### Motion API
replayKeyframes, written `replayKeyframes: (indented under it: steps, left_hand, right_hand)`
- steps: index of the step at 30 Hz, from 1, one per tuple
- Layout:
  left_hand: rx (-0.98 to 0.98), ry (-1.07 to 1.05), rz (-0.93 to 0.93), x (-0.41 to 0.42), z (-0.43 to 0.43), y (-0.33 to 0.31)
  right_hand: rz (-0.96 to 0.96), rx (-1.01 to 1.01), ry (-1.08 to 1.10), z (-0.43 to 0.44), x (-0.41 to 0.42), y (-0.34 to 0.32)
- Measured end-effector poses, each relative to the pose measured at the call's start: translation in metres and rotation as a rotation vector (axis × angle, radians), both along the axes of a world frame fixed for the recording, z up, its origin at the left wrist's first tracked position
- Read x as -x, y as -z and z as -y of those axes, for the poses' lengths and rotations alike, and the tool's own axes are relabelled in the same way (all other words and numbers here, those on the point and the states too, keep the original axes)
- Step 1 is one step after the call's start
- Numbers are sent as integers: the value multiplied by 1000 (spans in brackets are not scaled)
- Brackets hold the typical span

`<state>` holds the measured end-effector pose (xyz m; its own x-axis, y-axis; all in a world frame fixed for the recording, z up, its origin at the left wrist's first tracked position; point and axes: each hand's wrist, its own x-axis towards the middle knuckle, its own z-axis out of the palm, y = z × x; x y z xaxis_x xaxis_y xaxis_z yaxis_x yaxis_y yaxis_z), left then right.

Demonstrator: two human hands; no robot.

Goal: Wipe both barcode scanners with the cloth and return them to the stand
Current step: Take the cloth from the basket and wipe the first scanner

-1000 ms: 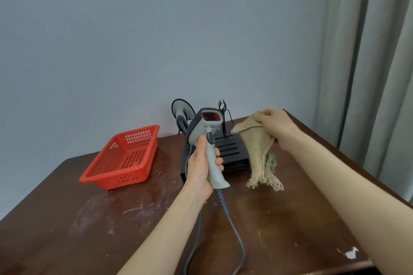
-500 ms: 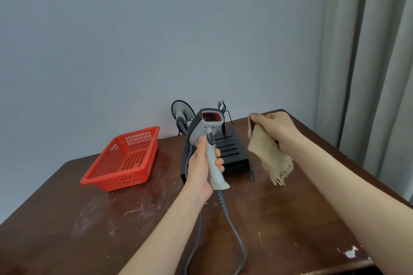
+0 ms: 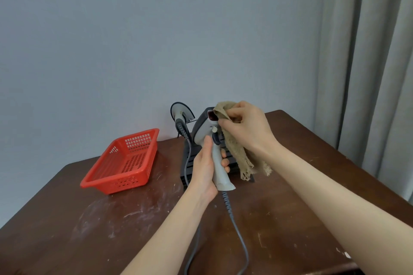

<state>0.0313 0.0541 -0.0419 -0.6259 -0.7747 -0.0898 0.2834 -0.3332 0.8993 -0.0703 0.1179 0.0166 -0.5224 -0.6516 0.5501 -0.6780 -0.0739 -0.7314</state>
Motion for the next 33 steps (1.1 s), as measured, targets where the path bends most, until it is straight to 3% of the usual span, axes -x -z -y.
replayKeyframes:
  steps: [9, 24, 28, 33]
  left_hand:
    - [21, -3, -3, -2, 1, -3]
    - [61, -31, 66, -4, -2, -1]
    - [55, -39, 66, -5, -1, -1]
    - [61, -30, 59, -4, -2, -5]
  right_hand:
    - [49, 53, -261, -5, 1, -8]
    - [-478, -153, -92, -8, 23, -16]
    - [-460, -203, -10, -9, 27, -13]
    - [-268, -33, -135, -6, 13, -15]
